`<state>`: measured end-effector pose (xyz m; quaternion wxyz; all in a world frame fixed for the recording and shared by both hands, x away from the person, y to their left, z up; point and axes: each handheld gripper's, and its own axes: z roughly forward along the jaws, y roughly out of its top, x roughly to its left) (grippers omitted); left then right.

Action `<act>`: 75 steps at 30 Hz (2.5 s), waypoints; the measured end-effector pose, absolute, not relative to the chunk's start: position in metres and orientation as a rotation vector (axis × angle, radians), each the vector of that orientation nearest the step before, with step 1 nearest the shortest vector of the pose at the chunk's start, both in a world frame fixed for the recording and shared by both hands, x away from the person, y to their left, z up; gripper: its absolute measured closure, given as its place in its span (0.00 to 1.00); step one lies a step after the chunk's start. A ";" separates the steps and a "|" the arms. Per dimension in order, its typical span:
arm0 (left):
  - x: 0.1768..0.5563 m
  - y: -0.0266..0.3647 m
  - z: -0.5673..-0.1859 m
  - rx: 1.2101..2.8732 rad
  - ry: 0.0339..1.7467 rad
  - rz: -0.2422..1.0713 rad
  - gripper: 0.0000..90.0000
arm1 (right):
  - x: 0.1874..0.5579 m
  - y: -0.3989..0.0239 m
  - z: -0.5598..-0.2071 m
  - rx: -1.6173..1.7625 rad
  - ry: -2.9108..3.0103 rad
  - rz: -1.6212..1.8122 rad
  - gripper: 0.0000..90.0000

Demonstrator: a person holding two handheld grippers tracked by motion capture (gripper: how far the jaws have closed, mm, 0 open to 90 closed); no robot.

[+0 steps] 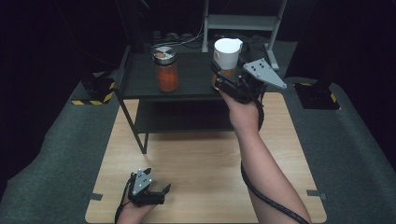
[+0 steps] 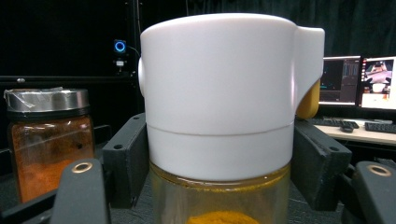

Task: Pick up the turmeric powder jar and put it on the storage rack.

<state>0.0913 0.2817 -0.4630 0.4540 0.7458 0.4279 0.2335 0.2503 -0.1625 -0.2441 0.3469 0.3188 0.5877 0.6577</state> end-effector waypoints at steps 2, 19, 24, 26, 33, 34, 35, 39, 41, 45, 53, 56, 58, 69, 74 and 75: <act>0.091 0.282 -0.463 1.841 1.054 0.578 0.02 | 0.251 -0.162 -0.244 0.829 1.526 1.707 0.33; 0.091 0.282 -0.463 1.840 1.055 0.577 0.02 | 0.251 -0.163 -0.240 0.825 1.554 1.695 0.26; 0.091 0.281 -0.463 1.840 1.055 0.577 0.02 | 0.249 -0.162 -0.239 0.832 1.554 1.685 0.19; 0.091 0.281 -0.463 1.838 1.057 0.575 0.02 | 0.248 -0.162 -0.239 0.826 1.558 1.682 0.15; 0.091 0.282 -0.463 1.841 1.055 0.574 0.02 | 0.240 -0.164 -0.240 0.794 1.575 1.656 0.00; 0.091 0.282 -0.463 1.841 1.054 0.574 0.02 | 0.238 -0.164 -0.240 0.794 1.575 1.652 0.00; 0.091 0.281 -0.463 1.839 1.055 0.574 0.02 | 0.237 -0.164 -0.240 0.793 1.575 1.649 0.00; 0.091 0.281 -0.463 1.841 1.052 0.578 0.02 | 0.231 -0.166 -0.241 0.772 1.578 1.649 0.00; 0.091 0.281 -0.463 1.843 1.051 0.578 0.02 | 0.227 -0.167 -0.241 0.762 1.582 1.649 0.00; 0.091 0.281 -0.463 1.848 1.049 0.579 0.02 | 0.219 -0.170 -0.243 0.739 1.585 1.649 0.00; 0.091 0.280 -0.463 1.848 1.049 0.585 0.02 | 0.203 -0.176 -0.250 0.716 1.596 1.643 0.00; 0.091 0.280 -0.463 1.851 1.048 0.588 0.02 | 0.197 -0.180 -0.252 0.713 1.604 1.640 0.00; 0.091 0.279 -0.463 1.852 1.047 0.588 0.02 | 0.194 -0.182 -0.255 0.707 1.609 1.635 0.00; 0.090 0.277 -0.462 1.870 1.033 0.604 0.02 | 0.173 -0.194 -0.274 0.682 1.670 1.583 0.00; 0.089 0.276 -0.463 1.870 1.022 0.615 0.03 | 0.165 -0.204 -0.290 0.692 1.705 1.561 0.00; 0.089 0.276 -0.463 1.870 1.021 0.616 0.03 | 0.164 -0.205 -0.293 0.692 1.711 1.558 0.00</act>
